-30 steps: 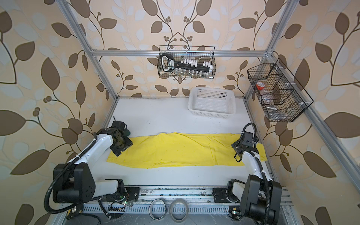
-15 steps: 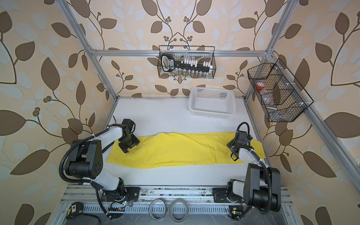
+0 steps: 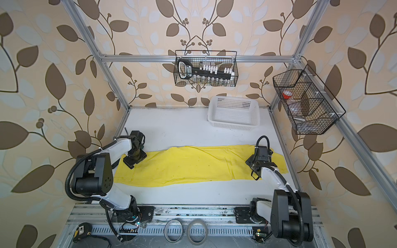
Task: Fold and stack the trousers
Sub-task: Move the trousers to the center of the table, then smooth out the trousers at the center of the table.
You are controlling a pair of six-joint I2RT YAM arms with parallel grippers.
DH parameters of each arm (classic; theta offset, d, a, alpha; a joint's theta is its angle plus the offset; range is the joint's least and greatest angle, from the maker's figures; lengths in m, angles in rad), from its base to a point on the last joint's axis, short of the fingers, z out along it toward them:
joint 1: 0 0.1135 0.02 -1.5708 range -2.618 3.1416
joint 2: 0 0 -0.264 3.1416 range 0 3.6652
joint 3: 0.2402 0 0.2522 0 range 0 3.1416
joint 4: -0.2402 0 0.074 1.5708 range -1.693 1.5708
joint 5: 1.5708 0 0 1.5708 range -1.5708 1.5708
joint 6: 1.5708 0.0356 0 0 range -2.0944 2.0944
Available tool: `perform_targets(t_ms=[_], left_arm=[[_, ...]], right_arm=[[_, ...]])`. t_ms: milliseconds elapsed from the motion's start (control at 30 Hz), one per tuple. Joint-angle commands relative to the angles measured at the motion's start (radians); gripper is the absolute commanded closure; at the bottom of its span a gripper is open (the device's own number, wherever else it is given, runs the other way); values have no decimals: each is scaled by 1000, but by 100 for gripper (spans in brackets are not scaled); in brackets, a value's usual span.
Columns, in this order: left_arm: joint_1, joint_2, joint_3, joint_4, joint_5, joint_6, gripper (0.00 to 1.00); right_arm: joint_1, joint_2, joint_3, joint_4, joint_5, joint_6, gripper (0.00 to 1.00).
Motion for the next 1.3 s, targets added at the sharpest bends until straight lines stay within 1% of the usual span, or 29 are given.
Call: perform_targets(t_ms=[0, 100, 167, 200, 267, 300, 333, 433, 533, 567, 633, 667, 800, 933, 1100, 1167, 1267], left_arm=[[-6, -68, 41, -37, -7, 67, 30], [-62, -117, 71, -56, 10, 122, 25], [-107, -145, 80, -48, 42, 147, 23], [-133, -145, 84, -44, 58, 154, 22], [-185, -180, 91, -32, 109, 165, 21], [-217, -183, 91, -22, 131, 168, 21], [-241, -184, 91, -11, 150, 171, 20], [-293, -186, 73, 51, 250, 170, 20], [-335, -175, 44, 111, 326, 151, 20], [-353, -166, 38, 126, 341, 145, 20], [-389, -160, 38, 133, 348, 138, 20], [-406, -124, 40, 135, 347, 136, 20], [-441, -90, 36, 168, 344, 121, 20], [-448, -32, 27, 192, 344, 106, 20], [-447, 45, 19, 174, 294, 100, 21], [-445, 64, 14, 166, 272, 96, 22], [-430, 74, -4, 152, 238, 94, 24]], right_arm=[[-45, -69, 69, -180, 33, -44, 36], [-186, -134, 97, -199, 33, -88, 36], [-237, -131, 126, -203, 72, -119, 36], [-238, -116, 144, -198, 95, -119, 36], [-237, -74, 155, -135, 65, -133, 36], [-232, -49, 154, -80, 43, -175, 37], [-219, -20, 164, -42, 51, -208, 37], [-160, 106, 240, -20, 134, -349, 37], [-146, 224, 304, -4, 139, -458, 37], [-150, 259, 316, 15, 132, -492, 37], [-154, 319, 360, 6, 163, -520, 37], [-152, 341, 374, 12, 183, -541, 37], [-169, 381, 400, 27, 239, -603, 37], [-242, 421, 413, 52, 146, -612, 39], [-290, 497, 428, 76, -52, -632, 40], [-302, 525, 435, 75, -93, -634, 40], [-325, 567, 463, 49, -122, -633, 42]])
